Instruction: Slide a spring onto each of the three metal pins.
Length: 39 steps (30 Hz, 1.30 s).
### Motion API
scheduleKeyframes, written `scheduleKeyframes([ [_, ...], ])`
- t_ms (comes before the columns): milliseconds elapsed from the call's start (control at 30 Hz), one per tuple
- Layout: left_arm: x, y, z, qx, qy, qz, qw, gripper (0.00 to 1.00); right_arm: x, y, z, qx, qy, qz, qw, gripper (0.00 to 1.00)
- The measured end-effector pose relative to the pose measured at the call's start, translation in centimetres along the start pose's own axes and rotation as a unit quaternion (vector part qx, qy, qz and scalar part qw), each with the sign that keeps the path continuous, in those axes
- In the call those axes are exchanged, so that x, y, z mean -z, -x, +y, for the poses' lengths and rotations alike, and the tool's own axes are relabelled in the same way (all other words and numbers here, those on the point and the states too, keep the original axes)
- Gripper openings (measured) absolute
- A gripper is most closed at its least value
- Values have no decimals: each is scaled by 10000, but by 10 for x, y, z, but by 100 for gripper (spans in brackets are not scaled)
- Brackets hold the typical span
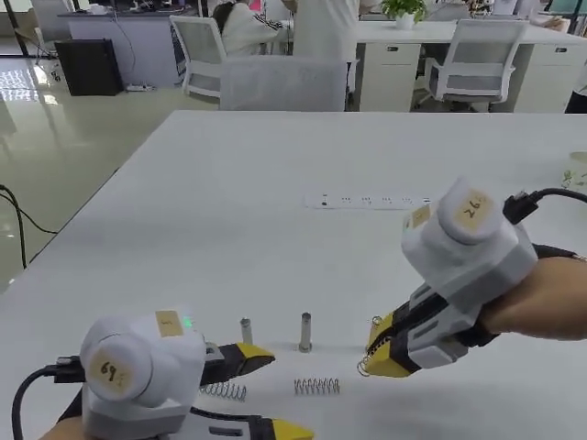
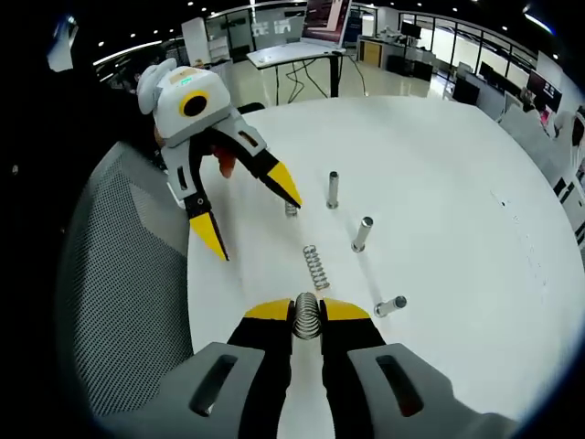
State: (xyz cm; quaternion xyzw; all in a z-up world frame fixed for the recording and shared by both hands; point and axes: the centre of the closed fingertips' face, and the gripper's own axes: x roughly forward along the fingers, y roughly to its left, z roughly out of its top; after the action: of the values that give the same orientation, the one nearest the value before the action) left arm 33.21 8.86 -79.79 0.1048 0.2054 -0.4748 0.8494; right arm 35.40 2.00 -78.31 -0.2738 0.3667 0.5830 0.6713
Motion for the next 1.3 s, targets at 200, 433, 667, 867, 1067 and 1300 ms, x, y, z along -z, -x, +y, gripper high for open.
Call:
scheduleKeyframes([
  [200, 5, 12, 5, -195, 47, -3, 9998, 51, 4, 6, -11, 100, 26, 119, 9999, 8],
  [433, 12, 27, 13, -480, 150, -27, 9987, 56, 4, 16, -24, 218, 86, 208, 9995, 8],
  [667, 17, 37, 13, -665, 242, -53, 9975, 60, 5, 20, -36, 290, 176, 398, 9986, 8],
  [867, 17, 41, 12, -780, 298, -110, 9964, 61, 3, 22, -45, 352, 330, 578, 9972, 8],
  [1067, 18, 41, 10, -819, 284, -127, 9962, 62, 1, 19, -50, 357, 482, 800, 9950, 8],
  [1300, 18, 43, 8, -864, 296, -144, 9957, 63, -3, 13, -63, 328, 600, 1009, 9925, 8],
])
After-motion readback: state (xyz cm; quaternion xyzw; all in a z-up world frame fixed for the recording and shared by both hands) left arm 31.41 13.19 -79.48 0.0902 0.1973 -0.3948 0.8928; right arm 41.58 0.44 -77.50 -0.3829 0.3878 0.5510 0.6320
